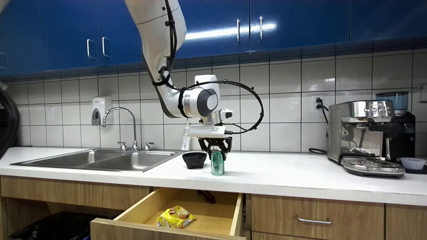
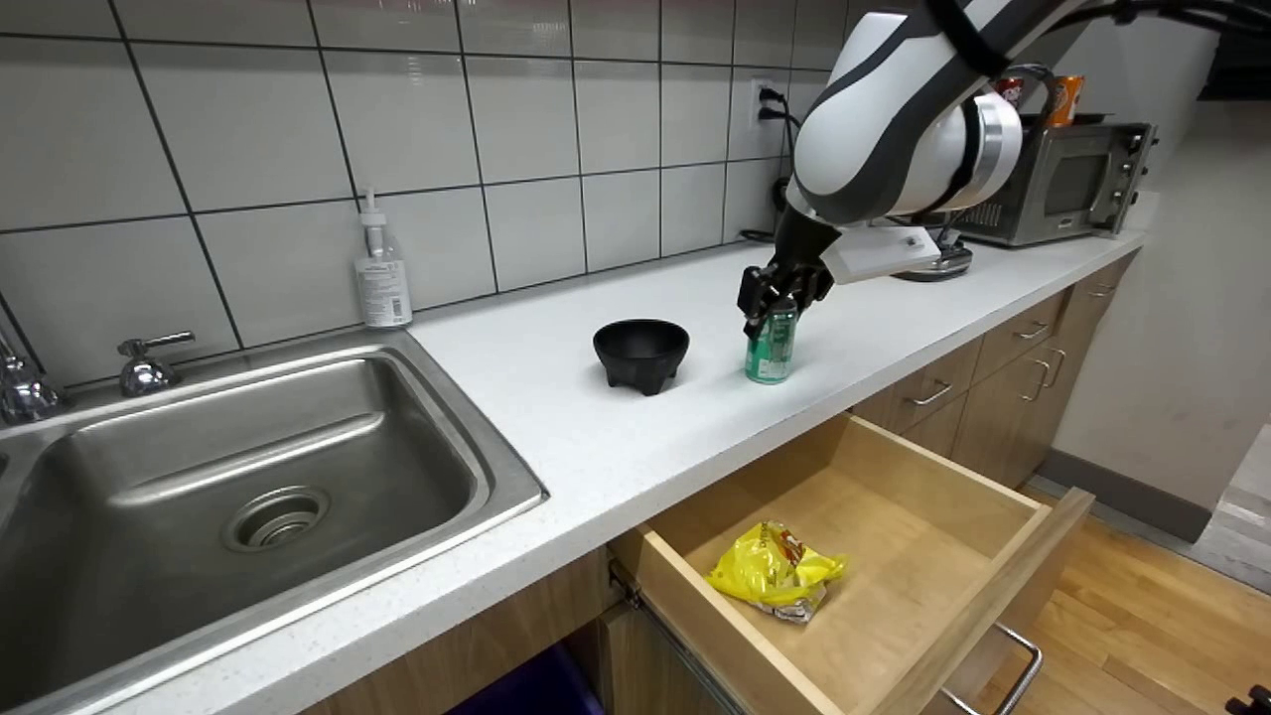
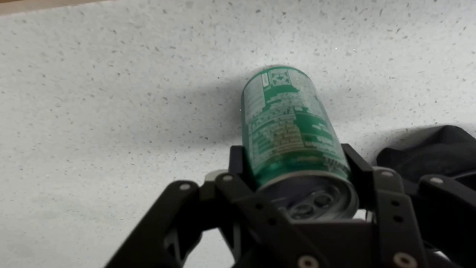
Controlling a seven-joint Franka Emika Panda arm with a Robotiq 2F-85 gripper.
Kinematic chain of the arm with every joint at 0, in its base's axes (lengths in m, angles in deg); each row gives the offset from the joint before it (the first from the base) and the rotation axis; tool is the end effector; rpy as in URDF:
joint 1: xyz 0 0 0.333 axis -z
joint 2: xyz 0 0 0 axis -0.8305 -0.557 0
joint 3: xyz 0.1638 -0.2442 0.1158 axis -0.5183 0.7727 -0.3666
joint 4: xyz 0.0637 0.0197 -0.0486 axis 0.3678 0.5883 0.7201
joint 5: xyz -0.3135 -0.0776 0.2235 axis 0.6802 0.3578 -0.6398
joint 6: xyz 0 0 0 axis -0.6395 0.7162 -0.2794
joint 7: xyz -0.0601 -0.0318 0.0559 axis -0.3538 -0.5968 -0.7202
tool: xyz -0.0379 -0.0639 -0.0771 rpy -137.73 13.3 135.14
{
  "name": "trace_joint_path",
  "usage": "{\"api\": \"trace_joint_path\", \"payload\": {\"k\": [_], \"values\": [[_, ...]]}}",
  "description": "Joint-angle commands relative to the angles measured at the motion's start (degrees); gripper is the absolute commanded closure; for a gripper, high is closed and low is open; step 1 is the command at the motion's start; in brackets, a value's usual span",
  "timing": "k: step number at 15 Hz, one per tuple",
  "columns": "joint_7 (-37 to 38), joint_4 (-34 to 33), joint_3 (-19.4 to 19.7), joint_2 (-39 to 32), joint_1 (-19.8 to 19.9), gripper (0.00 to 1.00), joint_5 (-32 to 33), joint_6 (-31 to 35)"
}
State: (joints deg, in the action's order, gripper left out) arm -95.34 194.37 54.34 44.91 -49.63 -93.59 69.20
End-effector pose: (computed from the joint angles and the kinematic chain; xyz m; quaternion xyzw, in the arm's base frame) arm 0.6352 -0.1145 0.2982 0.9814 -0.0315 0.1879 0.0241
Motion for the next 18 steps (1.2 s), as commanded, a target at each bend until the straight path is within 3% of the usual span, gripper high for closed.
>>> {"api": "trace_joint_path", "payload": {"k": [1,18], "values": [[-1.48,-1.09,-1.53,0.19,1.62,0.62,0.50,-2.14],[-6.70,6.84,-2.00,9.29,3.09,0.62,-0.28,-2.58]]}}
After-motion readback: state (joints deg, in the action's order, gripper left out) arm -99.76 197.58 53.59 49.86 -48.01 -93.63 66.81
